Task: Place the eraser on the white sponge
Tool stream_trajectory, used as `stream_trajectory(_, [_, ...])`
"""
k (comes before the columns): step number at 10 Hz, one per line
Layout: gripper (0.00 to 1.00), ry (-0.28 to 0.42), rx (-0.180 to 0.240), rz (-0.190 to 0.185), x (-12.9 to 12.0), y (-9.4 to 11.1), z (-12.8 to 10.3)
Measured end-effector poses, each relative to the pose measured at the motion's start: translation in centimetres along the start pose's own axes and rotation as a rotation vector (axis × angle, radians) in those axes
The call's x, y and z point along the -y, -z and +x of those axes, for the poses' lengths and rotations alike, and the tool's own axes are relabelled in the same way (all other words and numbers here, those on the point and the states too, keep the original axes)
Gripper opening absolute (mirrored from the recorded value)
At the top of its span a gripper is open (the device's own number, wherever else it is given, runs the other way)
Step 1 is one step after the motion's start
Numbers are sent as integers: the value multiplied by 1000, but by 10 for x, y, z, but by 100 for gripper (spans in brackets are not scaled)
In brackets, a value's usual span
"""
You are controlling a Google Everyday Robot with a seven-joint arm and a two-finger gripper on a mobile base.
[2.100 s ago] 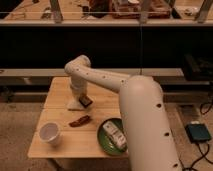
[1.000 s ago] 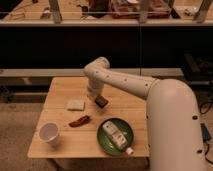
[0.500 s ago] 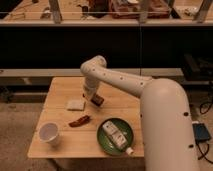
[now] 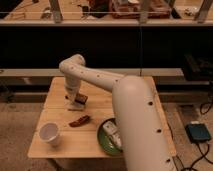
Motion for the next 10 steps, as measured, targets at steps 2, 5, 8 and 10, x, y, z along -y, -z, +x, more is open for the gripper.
stream_trajectory(2, [1, 42, 26, 4, 1, -5, 7])
stream_trajectory(5, [1, 42, 45, 4, -1, -8, 1])
stream_trajectory(8, [5, 39, 45, 7, -1, -10, -3])
stream_trajectory(10, [24, 40, 43, 9, -2, -10, -5])
